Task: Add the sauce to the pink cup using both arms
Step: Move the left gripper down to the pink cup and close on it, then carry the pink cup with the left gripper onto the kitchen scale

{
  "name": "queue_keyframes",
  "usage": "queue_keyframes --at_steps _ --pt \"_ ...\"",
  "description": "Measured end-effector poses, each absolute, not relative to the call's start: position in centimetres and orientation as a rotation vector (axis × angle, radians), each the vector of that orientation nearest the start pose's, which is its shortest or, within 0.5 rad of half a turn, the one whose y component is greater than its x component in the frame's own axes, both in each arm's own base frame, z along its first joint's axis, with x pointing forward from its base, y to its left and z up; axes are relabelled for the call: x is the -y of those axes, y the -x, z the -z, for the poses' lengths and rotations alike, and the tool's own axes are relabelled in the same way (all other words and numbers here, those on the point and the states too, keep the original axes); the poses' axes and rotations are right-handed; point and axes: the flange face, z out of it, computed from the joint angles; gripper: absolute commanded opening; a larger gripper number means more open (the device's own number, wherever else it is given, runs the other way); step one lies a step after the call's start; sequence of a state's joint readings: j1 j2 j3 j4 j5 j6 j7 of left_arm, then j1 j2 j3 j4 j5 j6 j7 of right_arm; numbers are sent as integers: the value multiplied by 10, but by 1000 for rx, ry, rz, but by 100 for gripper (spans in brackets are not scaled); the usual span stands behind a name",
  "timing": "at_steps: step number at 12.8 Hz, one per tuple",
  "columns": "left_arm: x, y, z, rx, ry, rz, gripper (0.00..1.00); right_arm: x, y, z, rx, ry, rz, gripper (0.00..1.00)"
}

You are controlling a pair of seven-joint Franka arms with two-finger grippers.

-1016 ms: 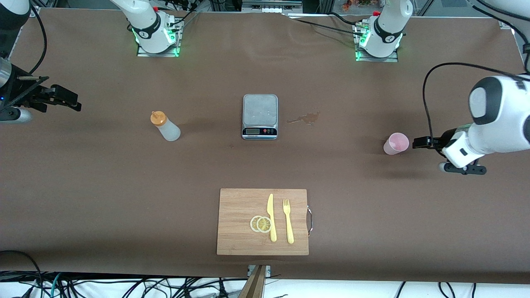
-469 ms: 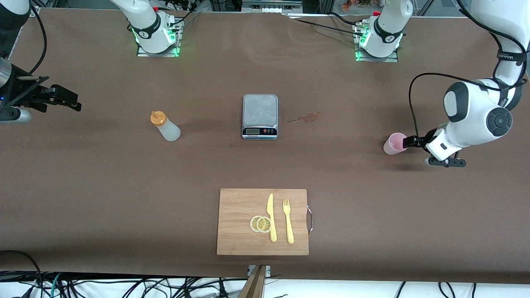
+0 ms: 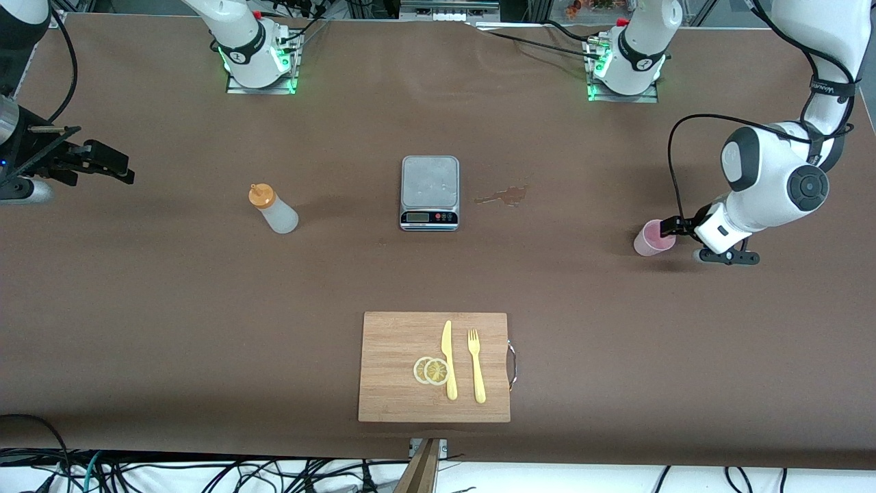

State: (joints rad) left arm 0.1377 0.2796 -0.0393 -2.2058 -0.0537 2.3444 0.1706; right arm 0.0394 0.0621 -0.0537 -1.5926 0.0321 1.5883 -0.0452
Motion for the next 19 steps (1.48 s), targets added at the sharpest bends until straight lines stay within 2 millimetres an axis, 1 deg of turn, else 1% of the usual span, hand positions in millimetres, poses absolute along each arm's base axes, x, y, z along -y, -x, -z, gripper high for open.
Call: queue_keyframes --at_steps 3,5,10,11,12,13,14,15,16,17,19 --pt "-49 -534 -240 -53 3199 -223 28 4 -572 -581 45 3109 -102 100" --pt "-46 -532 -238 -50 3198 -231 1 4 -572 -581 45 3109 -102 100" --pt "-34 -534 -240 0 3194 -226 0 4 -572 -581 45 3109 -102 100" --pt "-26 -538 -244 -3 3193 -209 0 4 -572 -581 45 3109 -102 100" --pt "-12 -545 -252 -2 3192 -188 0 4 -572 -581 45 3109 -102 100" --pt "11 -553 -264 2 3190 -177 0 4 -572 -581 45 3109 -102 100" --pt "39 -561 -278 6 3192 -178 0 4 -572 -581 45 3109 -102 100" --pt "75 -566 -294 -3 3198 -185 0 4 -572 -581 45 3109 -102 100" --pt "116 -566 -310 -33 3207 -196 0 4 -572 -581 44 3109 -102 100" --pt "158 -562 -322 -50 3213 -206 0 4 -572 -581 44 3109 -102 100" --pt "238 -540 -335 16 3216 -216 0 4 -572 -581 44 3109 -102 100"
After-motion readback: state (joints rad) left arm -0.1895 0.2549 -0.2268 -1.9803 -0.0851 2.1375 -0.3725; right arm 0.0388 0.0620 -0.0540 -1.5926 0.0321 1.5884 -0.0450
